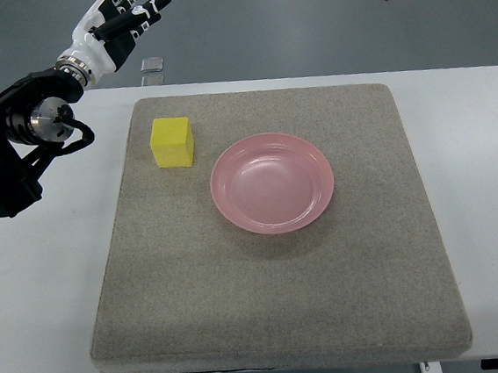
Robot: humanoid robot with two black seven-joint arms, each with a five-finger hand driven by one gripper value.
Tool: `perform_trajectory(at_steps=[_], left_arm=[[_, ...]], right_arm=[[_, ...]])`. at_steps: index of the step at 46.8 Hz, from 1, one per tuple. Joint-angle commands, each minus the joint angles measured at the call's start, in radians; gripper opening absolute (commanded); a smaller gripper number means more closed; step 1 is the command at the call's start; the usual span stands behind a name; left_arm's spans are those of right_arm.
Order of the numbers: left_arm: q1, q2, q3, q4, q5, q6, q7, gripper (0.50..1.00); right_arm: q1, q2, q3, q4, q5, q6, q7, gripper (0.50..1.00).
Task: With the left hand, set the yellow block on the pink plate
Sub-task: 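Swing the left hand out and lower it over the yellow cube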
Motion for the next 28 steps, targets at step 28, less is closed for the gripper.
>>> perform_trajectory(at_steps=[28], left_arm=[[-0.227,0.165,0.464,-0.175,0.544,-0.068,0.003,0.988]], right_arm=[[0.000,0.000,-0.001,0.000,0.000,0.001,0.000,0.924]])
